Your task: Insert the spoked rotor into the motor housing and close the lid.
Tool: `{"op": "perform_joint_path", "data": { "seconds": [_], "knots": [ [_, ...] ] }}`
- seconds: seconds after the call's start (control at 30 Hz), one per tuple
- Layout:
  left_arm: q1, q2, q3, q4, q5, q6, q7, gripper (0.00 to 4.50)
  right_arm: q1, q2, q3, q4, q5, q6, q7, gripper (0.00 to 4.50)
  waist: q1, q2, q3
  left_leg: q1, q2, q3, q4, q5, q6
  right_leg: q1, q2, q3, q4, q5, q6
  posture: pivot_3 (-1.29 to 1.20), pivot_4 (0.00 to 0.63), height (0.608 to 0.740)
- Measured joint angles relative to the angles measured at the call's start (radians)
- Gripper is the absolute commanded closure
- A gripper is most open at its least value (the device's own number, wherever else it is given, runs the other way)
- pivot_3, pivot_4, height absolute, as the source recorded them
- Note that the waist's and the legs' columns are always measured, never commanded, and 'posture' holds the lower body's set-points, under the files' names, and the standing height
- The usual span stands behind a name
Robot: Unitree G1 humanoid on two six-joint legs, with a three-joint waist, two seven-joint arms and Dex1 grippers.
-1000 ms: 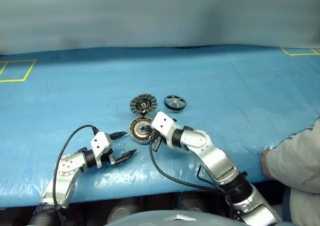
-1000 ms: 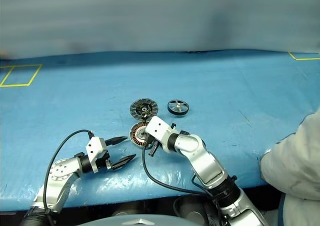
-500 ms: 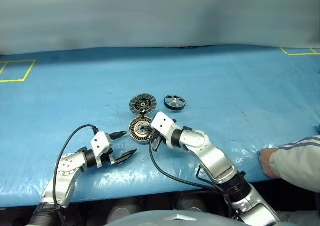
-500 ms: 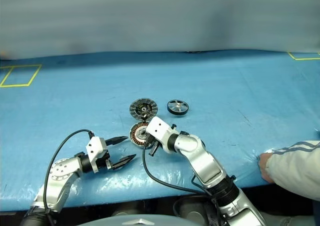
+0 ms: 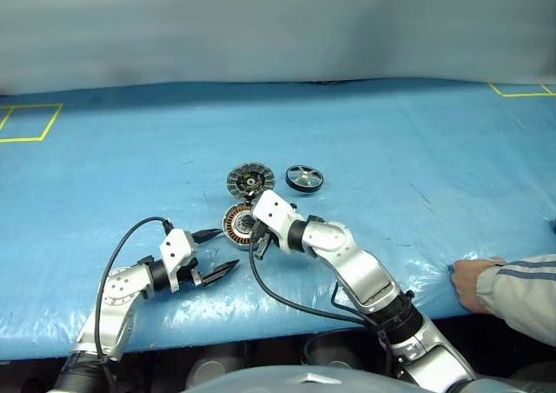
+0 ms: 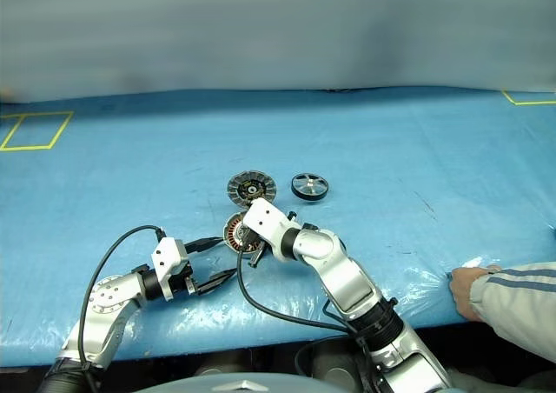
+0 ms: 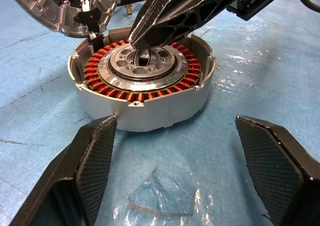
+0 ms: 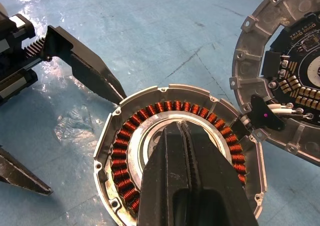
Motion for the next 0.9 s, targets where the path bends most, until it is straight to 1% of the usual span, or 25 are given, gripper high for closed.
{"op": "perform_joint_path", "data": {
  "seconds": [0.13,0.4,0.57,0.9],
  "knots": [
    [0.0,-0.001,-0.002,0.005,0.001,-0.004,0.0,0.45,0.0,-0.01,-0.003,-0.012,0.001,-0.003,0.001,4.48,0.0,0.0,0.0,0.0,0.0,0.0,0.0,0.0,0.0,0.0,0.0,0.0,0.0,0.0,0.0,0.0,0.15,0.74],
    [-0.001,-0.006,-0.011,0.031,0.001,-0.021,-0.006,0.45,0.022,-0.048,-0.016,-0.1,0.006,0.029,0.001,4.48,0.0,0.0,0.0,0.0,0.0,0.0,0.0,0.0,0.0,0.0,0.0,0.0,0.0,0.0,0.0,0.0,0.15,0.74],
    [-0.005,-0.007,-0.016,0.046,0.001,-0.024,-0.007,0.45,0.044,-0.069,-0.015,-0.1,0.006,0.039,0.0,4.48,0.001,0.0,0.0,0.0,0.0,0.0,0.0,0.0,0.0,0.0,0.0,0.0,0.0,0.0,0.0,0.0,0.15,0.74],
    [-0.007,-0.007,-0.016,0.048,0.002,-0.038,-0.006,0.45,0.05,-0.056,-0.012,-0.053,0.002,0.03,-0.004,4.48,0.001,0.0,0.0,0.0,0.0,0.0,0.0,0.0,0.0,0.0,0.0,0.0,0.0,0.0,0.0,0.0,0.15,0.74]
  ]
}}
